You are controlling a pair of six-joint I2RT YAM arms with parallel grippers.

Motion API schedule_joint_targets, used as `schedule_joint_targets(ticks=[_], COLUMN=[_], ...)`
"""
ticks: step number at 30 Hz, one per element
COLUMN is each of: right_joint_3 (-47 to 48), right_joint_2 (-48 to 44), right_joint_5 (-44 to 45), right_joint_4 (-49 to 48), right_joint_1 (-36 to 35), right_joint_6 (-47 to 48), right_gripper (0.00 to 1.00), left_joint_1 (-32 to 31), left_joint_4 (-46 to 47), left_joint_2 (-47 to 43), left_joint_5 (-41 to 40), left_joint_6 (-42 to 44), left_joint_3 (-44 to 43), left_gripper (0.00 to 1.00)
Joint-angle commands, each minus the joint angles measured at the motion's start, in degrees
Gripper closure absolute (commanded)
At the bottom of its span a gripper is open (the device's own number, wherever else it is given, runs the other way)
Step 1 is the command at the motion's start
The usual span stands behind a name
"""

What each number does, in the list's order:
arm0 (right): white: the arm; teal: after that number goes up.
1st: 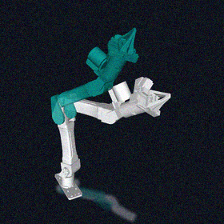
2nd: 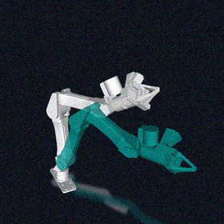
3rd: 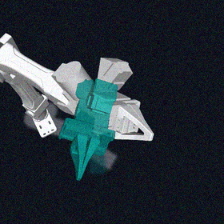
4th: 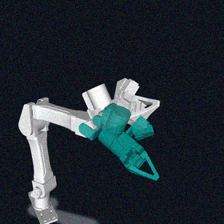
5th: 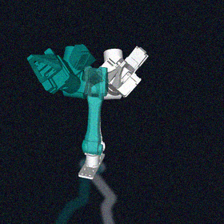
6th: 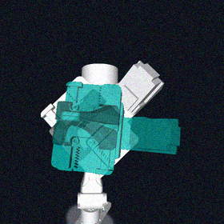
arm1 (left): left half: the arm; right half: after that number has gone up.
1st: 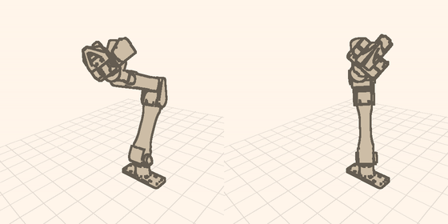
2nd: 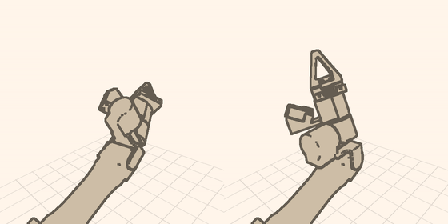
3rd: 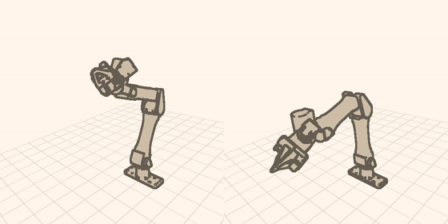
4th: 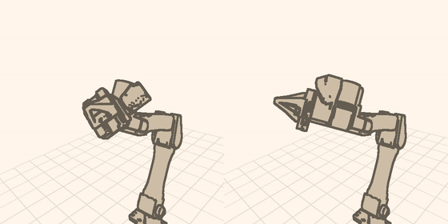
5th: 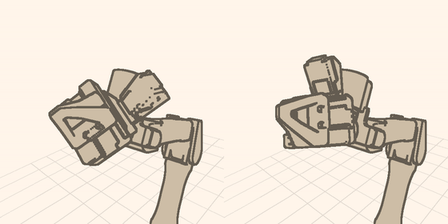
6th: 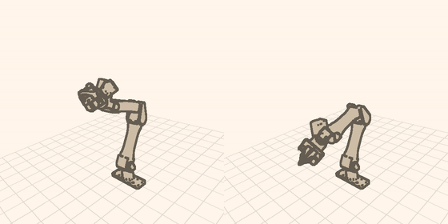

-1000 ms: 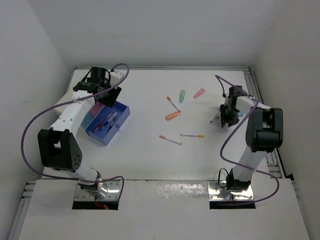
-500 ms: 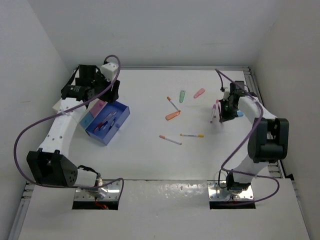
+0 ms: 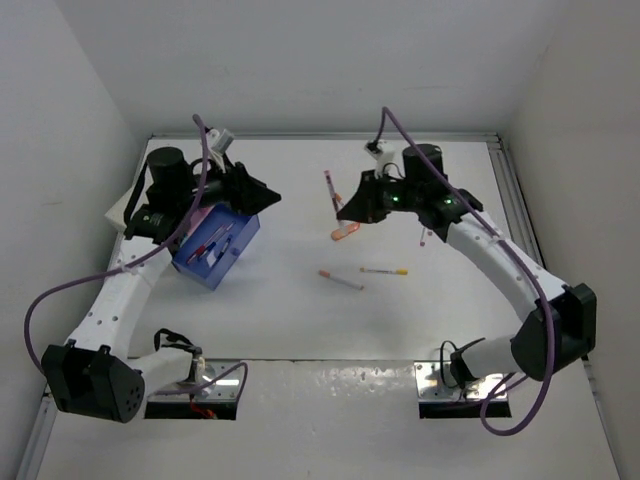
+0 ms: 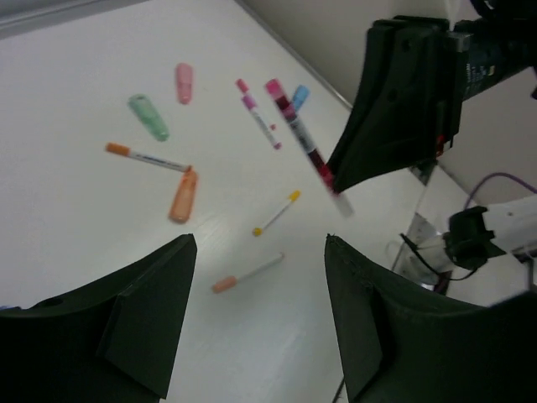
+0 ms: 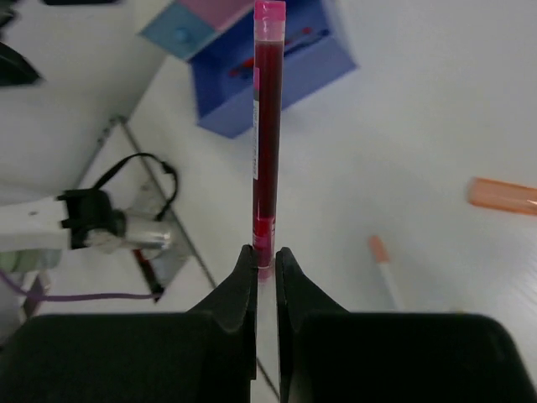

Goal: Sort the stationery into containers
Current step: Pick up the pen from the center of the board, then place the pen in the drawer.

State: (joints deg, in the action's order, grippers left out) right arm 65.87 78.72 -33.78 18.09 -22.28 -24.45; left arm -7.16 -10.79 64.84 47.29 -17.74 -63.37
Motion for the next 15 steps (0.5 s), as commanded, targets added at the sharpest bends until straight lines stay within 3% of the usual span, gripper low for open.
schedule_joint_targets(ticks=[1,11,14,15], right_joint_3=[6.2,13.2,13.2,13.4], right_joint_2=[3.1,11.4,11.7,11.8], right_joint_5=[-5.0,-5.1,-5.3,-5.3], right_joint_4=[-10.5,-14.4,-16.1,-16.2], right_joint_1=[-6.0,-15.1,-16.0,-16.2], right_joint_6=[-10.3,-14.3,-15.2,-15.4], right_gripper=[1.00,1.00,1.00,1.00], left_joint_1=[-3.5,-7.9,-7.8,-7.8], left_joint_4=[12.2,11.9,11.0,10.9], left_joint_2=[-0.9,-1.6,-1.6,-1.6], left_joint_5=[4.7,2.2,2.0,2.0], left_joint_6=[-8.8,-7.1,-6.1,-6.2], left_joint_3=[1.7,4.0,4.0,4.1], left_gripper=[0.31,0.36,0.50,0.61])
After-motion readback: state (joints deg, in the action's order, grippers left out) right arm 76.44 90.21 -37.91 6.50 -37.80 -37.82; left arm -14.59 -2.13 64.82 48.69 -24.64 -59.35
